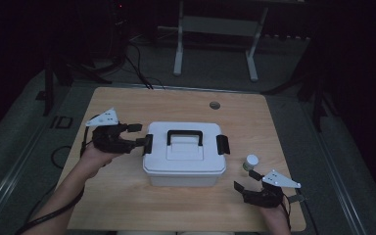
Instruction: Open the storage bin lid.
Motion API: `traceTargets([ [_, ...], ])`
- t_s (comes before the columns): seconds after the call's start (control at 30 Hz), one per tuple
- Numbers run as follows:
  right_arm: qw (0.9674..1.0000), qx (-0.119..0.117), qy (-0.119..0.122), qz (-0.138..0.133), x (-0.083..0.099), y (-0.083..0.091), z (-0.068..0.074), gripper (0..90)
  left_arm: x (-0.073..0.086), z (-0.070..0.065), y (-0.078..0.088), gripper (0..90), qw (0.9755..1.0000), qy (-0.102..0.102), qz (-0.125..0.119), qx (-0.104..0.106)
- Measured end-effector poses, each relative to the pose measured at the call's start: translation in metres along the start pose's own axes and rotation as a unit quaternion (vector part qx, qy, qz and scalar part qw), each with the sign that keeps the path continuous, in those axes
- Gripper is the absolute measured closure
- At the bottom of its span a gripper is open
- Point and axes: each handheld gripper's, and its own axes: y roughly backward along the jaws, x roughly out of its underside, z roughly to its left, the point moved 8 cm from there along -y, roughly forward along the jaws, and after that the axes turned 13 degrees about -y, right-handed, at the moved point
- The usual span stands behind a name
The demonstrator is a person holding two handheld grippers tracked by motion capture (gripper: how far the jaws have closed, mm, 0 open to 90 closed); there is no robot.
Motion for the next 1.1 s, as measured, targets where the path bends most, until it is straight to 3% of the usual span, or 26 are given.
traceTargets([
  [0.23,0.9999,-0.006,-0.002,0.013,0.006,-0.005,-0.001,21.0,-0.014,-0.001,-0.031,36.7,0.9993,-0.020,0.020,0.024],
  [0.4,0.9998,-0.009,0.002,0.016,0.009,-0.004,0.000,21.7,-0.018,0.001,-0.049,36.7,0.9983,-0.016,0.027,0.049],
  [0.53,0.9998,-0.011,-0.003,0.019,0.011,-0.004,-0.001,21.8,-0.021,0.001,-0.062,37.5,0.9973,-0.024,0.040,0.058],
  [0.73,0.9997,-0.009,0.000,0.023,0.012,-0.004,-0.002,22.1,-0.023,0.000,-0.077,43.3,0.9943,-0.029,0.067,0.078],
  [0.9,0.9997,-0.006,-0.006,0.025,0.013,-0.003,-0.006,22.2,-0.026,-0.001,-0.085,51.7,0.9922,-0.016,0.079,0.094],
  [1.07,0.9996,-0.008,-0.007,0.026,0.014,-0.003,-0.006,22.3,-0.027,-0.006,-0.091,53.0,0.9892,-0.025,0.093,0.111],
  [1.1,0.9996,-0.009,-0.008,0.026,0.014,-0.002,-0.006,22.8,-0.028,-0.008,-0.094,58.0,0.9877,-0.027,0.101,0.116],
])
